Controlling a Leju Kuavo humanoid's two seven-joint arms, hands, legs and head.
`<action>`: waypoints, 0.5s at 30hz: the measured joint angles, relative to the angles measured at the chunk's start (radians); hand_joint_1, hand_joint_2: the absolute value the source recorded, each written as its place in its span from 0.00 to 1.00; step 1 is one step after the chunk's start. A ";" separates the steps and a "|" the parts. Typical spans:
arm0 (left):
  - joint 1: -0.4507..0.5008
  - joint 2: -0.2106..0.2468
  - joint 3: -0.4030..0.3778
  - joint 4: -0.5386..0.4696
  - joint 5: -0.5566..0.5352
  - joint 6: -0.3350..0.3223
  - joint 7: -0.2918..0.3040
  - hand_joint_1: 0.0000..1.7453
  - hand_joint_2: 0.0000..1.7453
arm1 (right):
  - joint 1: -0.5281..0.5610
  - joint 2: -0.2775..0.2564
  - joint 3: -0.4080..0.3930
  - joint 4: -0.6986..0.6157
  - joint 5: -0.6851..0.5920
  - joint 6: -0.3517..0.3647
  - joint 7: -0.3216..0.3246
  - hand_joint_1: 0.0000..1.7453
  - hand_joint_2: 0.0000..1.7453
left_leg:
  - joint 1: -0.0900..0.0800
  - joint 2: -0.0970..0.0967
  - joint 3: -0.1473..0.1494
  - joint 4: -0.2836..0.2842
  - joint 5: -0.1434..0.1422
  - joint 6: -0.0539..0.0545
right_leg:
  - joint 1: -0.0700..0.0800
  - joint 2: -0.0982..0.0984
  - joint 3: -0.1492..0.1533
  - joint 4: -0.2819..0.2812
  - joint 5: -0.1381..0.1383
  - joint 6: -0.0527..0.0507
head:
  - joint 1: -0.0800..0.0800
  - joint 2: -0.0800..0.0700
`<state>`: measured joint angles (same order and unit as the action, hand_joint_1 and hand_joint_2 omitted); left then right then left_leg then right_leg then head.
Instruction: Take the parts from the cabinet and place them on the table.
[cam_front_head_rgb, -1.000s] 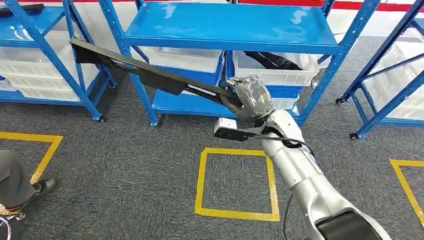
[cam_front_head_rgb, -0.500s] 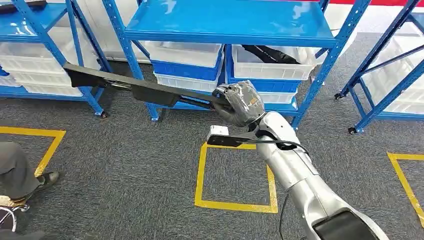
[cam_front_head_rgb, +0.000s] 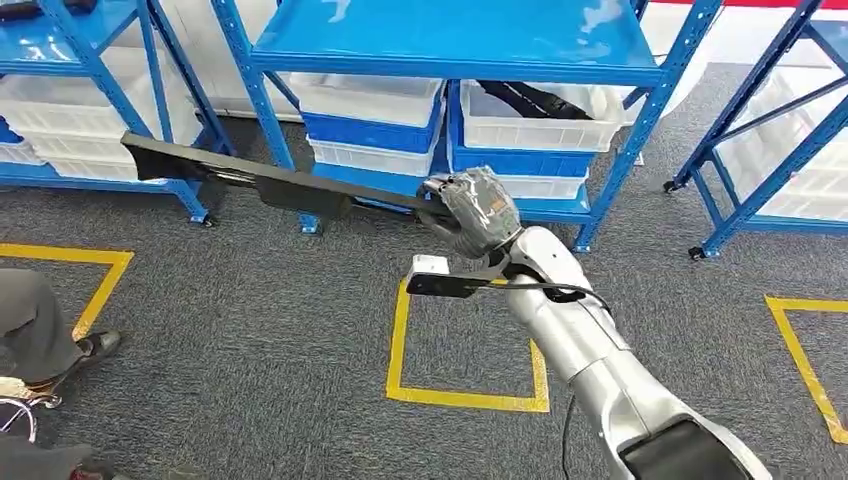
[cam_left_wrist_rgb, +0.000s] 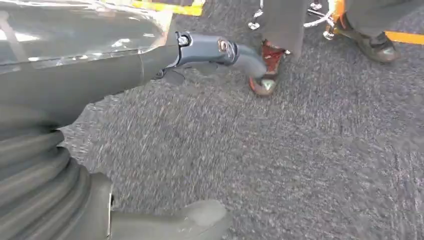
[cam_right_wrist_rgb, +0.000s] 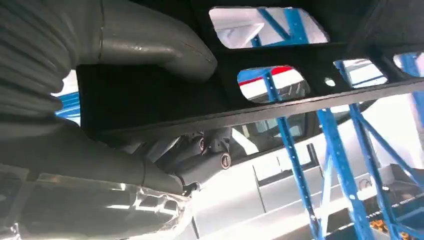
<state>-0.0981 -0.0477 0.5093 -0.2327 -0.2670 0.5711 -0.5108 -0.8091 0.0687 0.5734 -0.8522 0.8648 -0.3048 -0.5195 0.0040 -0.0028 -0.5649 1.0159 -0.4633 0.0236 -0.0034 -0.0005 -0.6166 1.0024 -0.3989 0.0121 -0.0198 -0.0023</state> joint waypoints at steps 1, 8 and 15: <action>0.000 0.000 0.001 0.000 0.000 0.000 0.000 0.00 1.00 | 0.000 0.000 0.000 -0.003 -0.002 0.005 -0.003 1.00 1.00 | 0.000 0.001 0.000 -0.011 0.010 0.008 | 0.002 0.000 0.000 -0.002 0.005 0.008 | -0.001 0.000; -0.002 -0.004 0.006 0.000 0.000 -0.001 0.000 0.00 1.00 | 0.006 0.001 0.016 0.000 0.010 0.016 -0.013 1.00 1.00 | 0.011 0.011 -0.046 -0.029 0.065 0.019 | -0.008 0.001 -0.117 0.316 -0.162 0.019 | 0.004 0.000; -0.002 -0.001 0.007 0.000 -0.006 -0.003 -0.002 0.00 1.00 | 0.001 0.018 0.033 0.001 0.009 0.015 -0.015 1.00 1.00 | 0.011 0.011 -0.075 -0.015 0.091 -0.020 | -0.008 0.003 0.065 0.008 -0.075 0.014 | 0.003 0.000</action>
<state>-0.1004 -0.0485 0.5165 -0.2327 -0.2728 0.5680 -0.5131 -0.8082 0.0866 0.6066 -0.8515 0.8743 -0.2899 -0.5341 0.0150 0.0081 -0.6402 1.0013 -0.3719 0.0039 -0.0110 0.0029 -0.5513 1.0105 -0.4739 0.0260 -0.0172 -0.0023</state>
